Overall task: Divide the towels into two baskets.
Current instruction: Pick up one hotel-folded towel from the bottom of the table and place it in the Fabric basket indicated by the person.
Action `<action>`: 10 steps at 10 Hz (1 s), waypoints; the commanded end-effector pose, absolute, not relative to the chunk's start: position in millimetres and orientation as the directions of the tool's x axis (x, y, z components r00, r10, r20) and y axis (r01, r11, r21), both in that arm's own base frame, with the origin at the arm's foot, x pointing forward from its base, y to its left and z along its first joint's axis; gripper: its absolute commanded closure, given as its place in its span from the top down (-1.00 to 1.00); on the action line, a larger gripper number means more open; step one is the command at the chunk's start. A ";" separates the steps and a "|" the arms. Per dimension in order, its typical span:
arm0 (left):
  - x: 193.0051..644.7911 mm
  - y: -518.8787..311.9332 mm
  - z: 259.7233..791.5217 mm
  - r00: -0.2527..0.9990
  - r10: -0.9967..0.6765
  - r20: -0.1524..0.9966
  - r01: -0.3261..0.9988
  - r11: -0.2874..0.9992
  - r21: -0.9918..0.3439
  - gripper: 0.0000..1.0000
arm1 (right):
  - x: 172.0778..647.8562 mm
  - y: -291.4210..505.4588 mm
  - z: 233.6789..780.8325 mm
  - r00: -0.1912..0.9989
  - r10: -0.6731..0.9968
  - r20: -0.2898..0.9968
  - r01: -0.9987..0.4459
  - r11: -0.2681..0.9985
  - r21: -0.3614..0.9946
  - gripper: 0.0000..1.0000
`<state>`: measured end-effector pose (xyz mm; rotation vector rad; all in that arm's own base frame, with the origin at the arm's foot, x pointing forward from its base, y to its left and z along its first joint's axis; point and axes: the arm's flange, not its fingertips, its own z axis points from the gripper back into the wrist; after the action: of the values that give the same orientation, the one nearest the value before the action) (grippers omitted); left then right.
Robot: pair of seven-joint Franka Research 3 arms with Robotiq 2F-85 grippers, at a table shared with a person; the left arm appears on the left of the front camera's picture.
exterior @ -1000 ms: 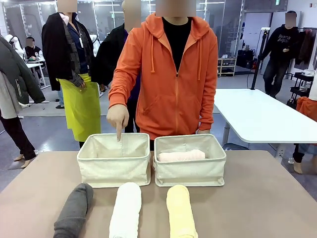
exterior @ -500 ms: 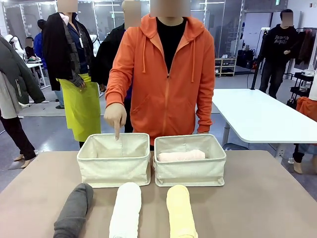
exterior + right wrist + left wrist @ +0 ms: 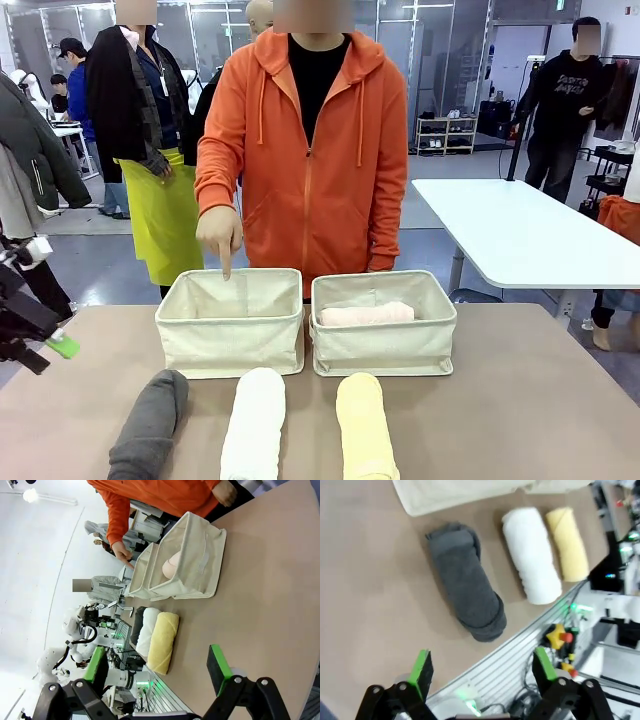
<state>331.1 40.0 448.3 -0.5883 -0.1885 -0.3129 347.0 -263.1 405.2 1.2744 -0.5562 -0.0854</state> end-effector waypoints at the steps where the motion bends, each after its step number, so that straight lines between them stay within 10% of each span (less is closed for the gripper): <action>1: 311.1 11.7 414.7 0.939 -0.254 0.231 0.331 0.848 -0.414 1.00 | 344.6 -261.7 408.6 0.866 -0.364 0.343 -0.231 0.317 0.920 1.00; 10: 300.7 -78.8 335.8 0.988 -0.118 0.101 0.143 0.949 -0.283 1.00 | 344.6 -261.7 408.6 0.866 -0.364 0.343 -0.231 0.317 0.920 1.00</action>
<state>384.4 -75.1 380.0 -0.3356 -0.0802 -0.1815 347.0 -263.1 405.3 1.2740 -0.5562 -0.0853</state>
